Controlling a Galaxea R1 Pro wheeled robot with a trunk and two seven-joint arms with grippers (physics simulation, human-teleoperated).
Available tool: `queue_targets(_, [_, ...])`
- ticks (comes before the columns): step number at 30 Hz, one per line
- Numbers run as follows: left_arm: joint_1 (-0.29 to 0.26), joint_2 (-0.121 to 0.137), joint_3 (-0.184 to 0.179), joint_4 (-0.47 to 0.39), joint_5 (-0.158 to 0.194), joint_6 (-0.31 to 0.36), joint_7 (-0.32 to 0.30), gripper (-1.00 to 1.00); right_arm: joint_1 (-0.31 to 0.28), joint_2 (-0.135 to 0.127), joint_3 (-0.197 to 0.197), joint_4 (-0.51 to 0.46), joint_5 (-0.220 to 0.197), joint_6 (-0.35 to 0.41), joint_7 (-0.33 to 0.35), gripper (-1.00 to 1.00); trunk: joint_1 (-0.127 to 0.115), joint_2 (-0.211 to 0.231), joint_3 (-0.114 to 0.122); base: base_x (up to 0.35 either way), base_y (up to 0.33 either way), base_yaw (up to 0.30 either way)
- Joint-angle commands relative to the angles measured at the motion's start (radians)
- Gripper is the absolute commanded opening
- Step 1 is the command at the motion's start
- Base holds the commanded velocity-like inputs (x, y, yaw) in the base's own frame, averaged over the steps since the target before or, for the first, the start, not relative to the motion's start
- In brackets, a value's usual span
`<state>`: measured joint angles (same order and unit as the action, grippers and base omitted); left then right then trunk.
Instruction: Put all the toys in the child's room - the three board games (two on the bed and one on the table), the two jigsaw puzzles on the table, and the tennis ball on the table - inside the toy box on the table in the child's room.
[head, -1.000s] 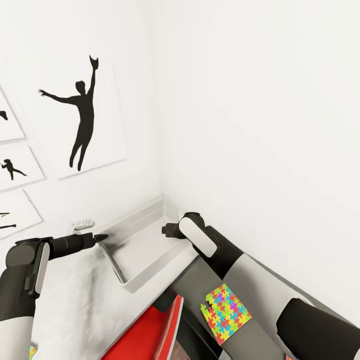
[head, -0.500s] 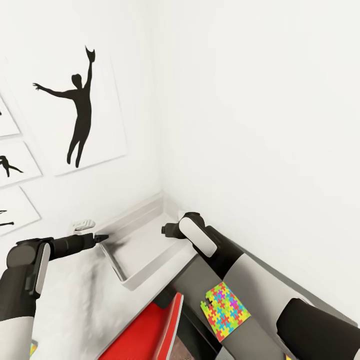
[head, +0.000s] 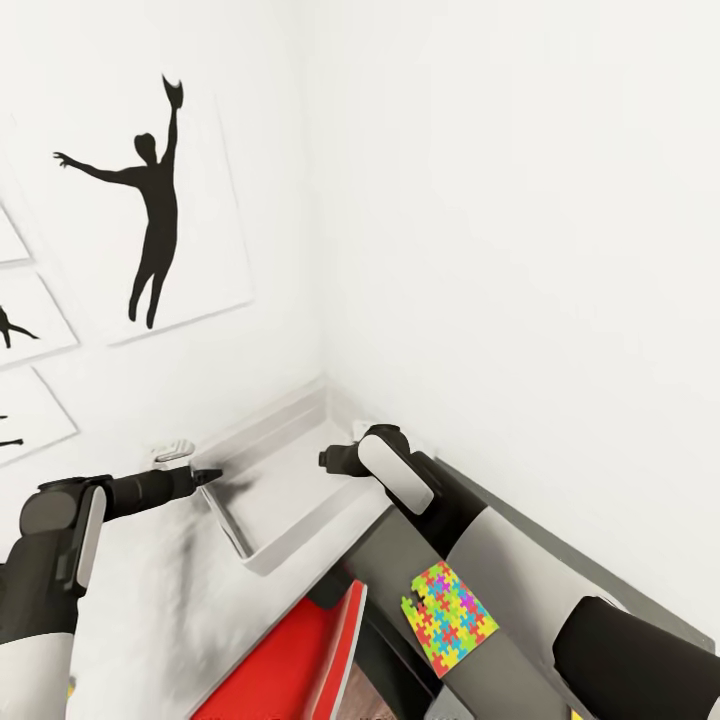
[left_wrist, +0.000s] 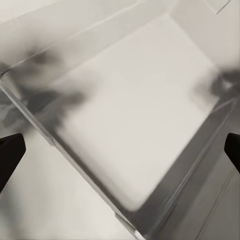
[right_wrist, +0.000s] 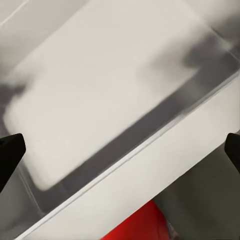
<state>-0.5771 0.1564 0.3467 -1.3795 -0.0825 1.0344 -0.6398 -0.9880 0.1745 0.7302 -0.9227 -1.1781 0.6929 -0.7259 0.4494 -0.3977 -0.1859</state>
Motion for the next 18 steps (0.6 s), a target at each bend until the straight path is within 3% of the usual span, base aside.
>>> queue_targets(1, [-0.001,-0.001,0.001,-0.001,-0.009,0.004,-0.01,1.0,-0.001,0.0,0.001,-0.001,-0.008,0.001,-0.009,1.0,0.001,-0.002,-0.004,0.0,0.0,0.0])
queue_targets(18, [-0.001,-0.014,0.0,0.0,-0.008,0.005,-0.017,1.0,-0.001,0.0,0.001,-0.002,-0.008,0.0,-0.006,1.0,0.001,-0.002,-0.031,0.0,0.0,0.0])
